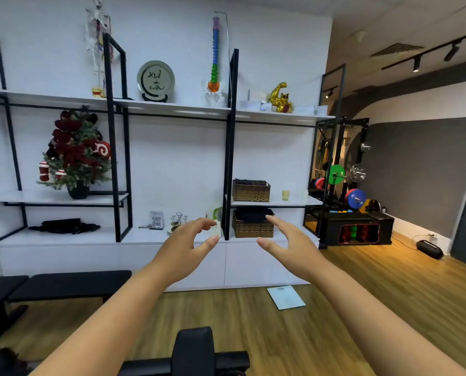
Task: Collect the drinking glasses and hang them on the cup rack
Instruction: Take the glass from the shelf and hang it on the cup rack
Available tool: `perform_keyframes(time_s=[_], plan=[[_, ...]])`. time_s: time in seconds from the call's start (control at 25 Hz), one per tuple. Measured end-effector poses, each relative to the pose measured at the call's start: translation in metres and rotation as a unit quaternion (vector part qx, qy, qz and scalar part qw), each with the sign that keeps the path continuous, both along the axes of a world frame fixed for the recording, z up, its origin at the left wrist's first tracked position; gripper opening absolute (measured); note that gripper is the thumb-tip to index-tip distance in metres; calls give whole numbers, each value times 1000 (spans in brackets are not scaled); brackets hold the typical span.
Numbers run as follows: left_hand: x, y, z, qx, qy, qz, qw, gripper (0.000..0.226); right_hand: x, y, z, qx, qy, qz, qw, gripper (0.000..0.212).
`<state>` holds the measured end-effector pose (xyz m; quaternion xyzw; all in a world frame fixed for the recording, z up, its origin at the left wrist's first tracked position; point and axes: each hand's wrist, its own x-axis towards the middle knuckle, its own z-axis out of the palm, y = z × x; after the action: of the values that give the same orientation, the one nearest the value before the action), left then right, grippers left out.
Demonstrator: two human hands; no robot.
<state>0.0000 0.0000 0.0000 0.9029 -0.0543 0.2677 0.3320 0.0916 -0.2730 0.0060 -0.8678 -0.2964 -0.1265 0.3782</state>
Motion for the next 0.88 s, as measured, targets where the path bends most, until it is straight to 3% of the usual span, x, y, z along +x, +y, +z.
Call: perform_keyframes(time_s=[0.4, 0.88], plan=[[70, -93, -10, 33, 31, -28, 999, 39, 53, -104, -32, -40, 26, -54, 997, 78], [267, -105, -33, 32, 49, -80, 995, 58, 209, -124, -39, -120, 15, -117, 986, 84]])
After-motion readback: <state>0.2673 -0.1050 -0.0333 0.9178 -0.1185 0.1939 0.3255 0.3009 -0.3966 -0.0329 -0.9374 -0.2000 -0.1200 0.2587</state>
